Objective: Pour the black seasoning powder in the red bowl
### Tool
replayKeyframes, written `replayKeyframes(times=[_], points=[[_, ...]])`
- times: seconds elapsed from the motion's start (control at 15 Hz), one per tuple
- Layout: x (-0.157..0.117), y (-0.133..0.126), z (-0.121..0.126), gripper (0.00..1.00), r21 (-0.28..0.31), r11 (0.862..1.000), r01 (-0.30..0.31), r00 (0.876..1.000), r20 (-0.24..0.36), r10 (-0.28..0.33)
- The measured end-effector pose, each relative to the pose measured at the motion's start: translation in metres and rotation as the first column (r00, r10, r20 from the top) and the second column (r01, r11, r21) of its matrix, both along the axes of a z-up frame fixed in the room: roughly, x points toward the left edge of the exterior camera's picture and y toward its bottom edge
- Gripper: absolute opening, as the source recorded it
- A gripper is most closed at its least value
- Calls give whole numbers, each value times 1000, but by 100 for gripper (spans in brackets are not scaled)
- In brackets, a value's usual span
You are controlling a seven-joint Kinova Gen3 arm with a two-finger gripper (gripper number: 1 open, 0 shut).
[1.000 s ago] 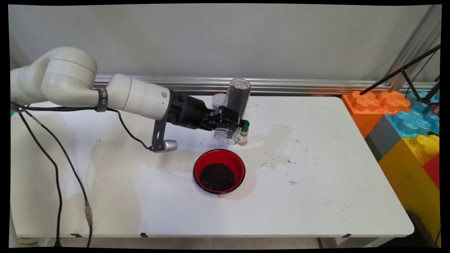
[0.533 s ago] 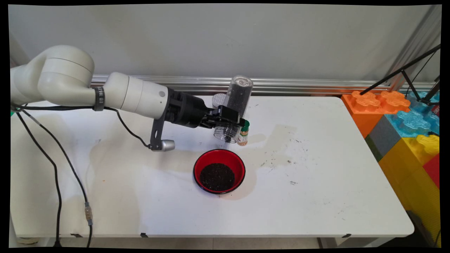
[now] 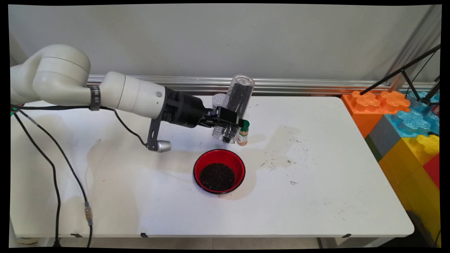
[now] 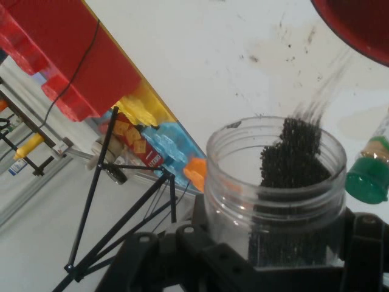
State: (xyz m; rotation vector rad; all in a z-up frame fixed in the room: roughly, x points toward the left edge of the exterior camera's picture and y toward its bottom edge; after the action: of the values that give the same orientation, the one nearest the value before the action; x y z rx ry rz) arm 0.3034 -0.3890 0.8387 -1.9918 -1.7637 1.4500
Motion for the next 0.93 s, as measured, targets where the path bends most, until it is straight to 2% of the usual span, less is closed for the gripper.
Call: replayKeyframes(times=[0.93], points=[[-2, 5, 2, 0, -48, 996, 79, 997, 10, -79]])
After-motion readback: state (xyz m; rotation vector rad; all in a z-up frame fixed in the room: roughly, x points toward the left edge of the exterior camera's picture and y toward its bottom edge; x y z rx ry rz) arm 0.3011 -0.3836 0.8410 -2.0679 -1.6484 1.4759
